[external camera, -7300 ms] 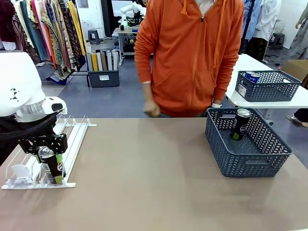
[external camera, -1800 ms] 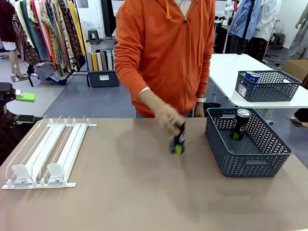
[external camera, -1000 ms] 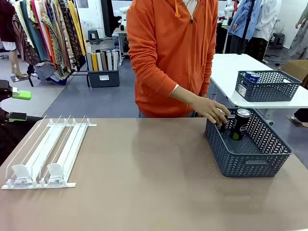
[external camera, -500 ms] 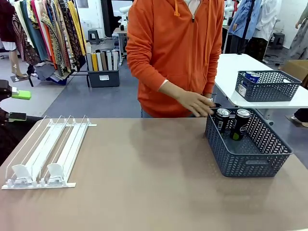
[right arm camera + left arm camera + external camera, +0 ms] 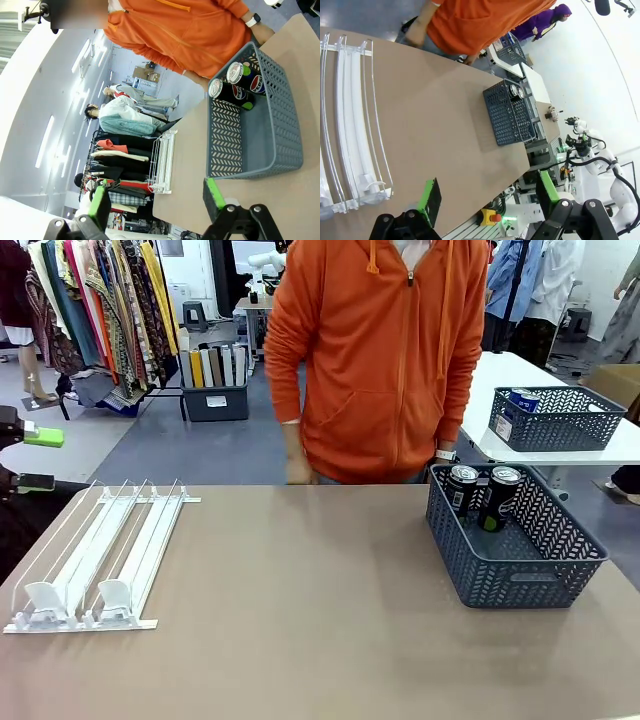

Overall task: Retrieve and store the cans from the dispenser.
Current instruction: Pick up one can from the Automatic Can Dispenser and place it in the middle of the table.

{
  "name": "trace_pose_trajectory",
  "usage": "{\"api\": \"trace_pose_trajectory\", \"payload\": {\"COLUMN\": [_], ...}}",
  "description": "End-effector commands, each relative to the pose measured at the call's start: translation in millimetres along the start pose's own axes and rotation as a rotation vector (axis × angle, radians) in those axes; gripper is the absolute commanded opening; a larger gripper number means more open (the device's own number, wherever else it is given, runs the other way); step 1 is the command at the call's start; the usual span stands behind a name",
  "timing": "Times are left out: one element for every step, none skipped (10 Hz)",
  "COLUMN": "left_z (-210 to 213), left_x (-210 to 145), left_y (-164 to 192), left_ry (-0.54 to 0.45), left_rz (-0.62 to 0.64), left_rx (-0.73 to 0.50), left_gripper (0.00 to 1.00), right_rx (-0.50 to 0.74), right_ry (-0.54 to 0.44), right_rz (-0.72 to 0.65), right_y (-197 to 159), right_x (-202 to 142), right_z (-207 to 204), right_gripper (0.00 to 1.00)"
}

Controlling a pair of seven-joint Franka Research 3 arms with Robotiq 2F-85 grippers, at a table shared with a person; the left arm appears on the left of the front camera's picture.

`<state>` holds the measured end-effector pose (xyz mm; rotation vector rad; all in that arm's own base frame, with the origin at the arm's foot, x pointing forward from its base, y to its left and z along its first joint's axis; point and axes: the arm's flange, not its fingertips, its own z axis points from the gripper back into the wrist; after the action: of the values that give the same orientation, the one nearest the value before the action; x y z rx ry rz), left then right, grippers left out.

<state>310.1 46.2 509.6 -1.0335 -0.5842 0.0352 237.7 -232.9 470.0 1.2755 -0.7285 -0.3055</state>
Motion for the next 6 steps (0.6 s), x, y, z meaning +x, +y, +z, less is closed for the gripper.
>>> {"api": "trace_pose_trajectory", "payload": {"left_z": [-2.4,-2.4,-2.4,-2.4,-2.4,-2.4], "left_x": [1.4,1.4,1.4,1.4,1.4,1.4], "left_y": [-1.2,-1.2,-1.2,-1.2,-1.2,-1.2], "left_ry": [-0.009,-0.009,-0.009,-0.009,-0.009,-0.009], "left_rz": [-0.003,-0.003,-0.003,-0.003,-0.003,-0.003], "left_rx": [-0.016,-0.016,-0.016,-0.016,-0.016,-0.016], "left_gripper": [1.00,1.00,1.00,1.00,1.00,1.00], "right_rx": [0.024,0.024,0.024,0.024,0.024,0.024], "right_ry": [-0.016,-0.016,-0.016,-0.016,-0.016,-0.016], "right_rz": [0.026,0.026,0.026,0.026,0.026,0.026], "right_y": [1.6,1.6,1.6,1.6,1.6,1.6], "right_x": [3.7,3.7,3.7,3.7,3.7,3.7], "right_z": [-1.6,-1.6,-1.6,-1.6,-1.6,-1.6], "right_gripper": [1.00,1.00,1.00,1.00,1.00,1.00]}}
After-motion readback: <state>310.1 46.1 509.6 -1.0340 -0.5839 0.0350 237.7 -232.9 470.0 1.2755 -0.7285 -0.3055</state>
